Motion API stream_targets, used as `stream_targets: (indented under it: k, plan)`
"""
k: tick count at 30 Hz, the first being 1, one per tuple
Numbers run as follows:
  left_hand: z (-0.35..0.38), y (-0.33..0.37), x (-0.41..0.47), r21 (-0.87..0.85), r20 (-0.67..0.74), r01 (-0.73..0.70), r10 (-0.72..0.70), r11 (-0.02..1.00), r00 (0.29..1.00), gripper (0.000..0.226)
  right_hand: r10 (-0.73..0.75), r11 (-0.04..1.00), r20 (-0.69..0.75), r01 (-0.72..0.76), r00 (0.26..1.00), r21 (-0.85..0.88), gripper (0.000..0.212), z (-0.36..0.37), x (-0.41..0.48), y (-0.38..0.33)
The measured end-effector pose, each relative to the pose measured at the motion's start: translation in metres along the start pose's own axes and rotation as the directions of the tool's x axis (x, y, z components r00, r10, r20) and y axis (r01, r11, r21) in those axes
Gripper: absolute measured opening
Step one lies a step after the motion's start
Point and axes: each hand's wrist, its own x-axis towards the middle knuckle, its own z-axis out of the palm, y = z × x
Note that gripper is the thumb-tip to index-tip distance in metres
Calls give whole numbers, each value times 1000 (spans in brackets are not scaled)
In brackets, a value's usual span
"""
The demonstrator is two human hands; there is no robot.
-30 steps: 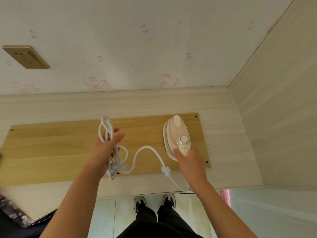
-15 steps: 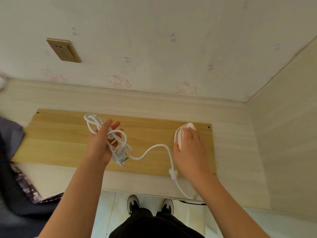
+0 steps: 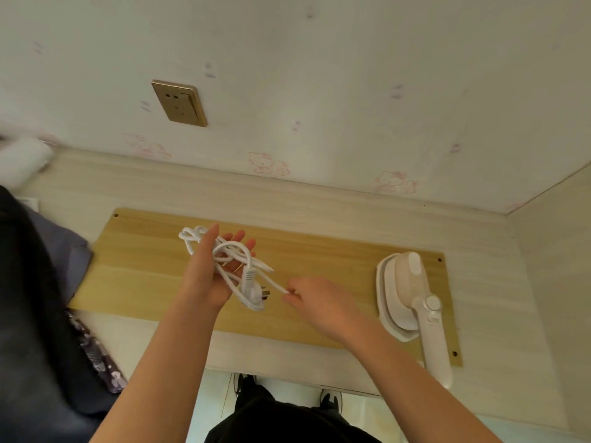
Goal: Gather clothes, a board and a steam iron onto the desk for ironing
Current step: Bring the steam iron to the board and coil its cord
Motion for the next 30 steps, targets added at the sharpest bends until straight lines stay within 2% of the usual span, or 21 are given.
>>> stream_targets:
  k: [5, 8, 10, 12, 15, 18, 21, 24, 26, 30]
  plan:
    - [-36, 29, 14, 113, -104, 94, -82, 989, 991, 37, 125, 990, -196, -110, 973, 83, 26, 9, 25, 0]
    - [-58, 45, 21, 299, -65, 222, -213, 928, 975, 53, 251, 968, -282, -233, 926, 94, 28, 21, 36, 4]
    - [-72, 57, 23, 404, -42, 274, -281, 873, 959, 53, 328, 945, -314, -315, 891, 94, 28, 28, 38, 12]
    - [-82, 68, 24, 372, -6, 294, -315, 880, 949, 51, 381, 923, -317, -377, 868, 78, 28, 33, 35, 21]
    - [-91, 77, 22, 183, 50, 336, -350, 924, 935, 53, 436, 887, -308, -461, 845, -8, 28, 38, 27, 29]
    - [-92, 77, 20, 184, 68, 305, -321, 935, 945, 43, 448, 852, -264, -497, 854, -164, 27, 37, 27, 23]
    - [-84, 72, 16, 273, 131, 233, -276, 933, 952, 42, 378, 900, -214, -412, 901, -144, 24, 28, 35, -1]
    - [-75, 60, 13, 344, 121, 168, -221, 924, 968, 44, 98, 994, -286, -80, 953, 73, 32, 16, 40, -45]
    - [-69, 53, 9, 397, 94, 129, -180, 909, 979, 43, 11, 964, -293, 68, 956, 258, 32, 10, 38, -82]
    - [-59, 45, 2, 376, 122, 50, -103, 925, 987, 48, 114, 916, -226, -14, 967, 401, 39, 9, 40, -112]
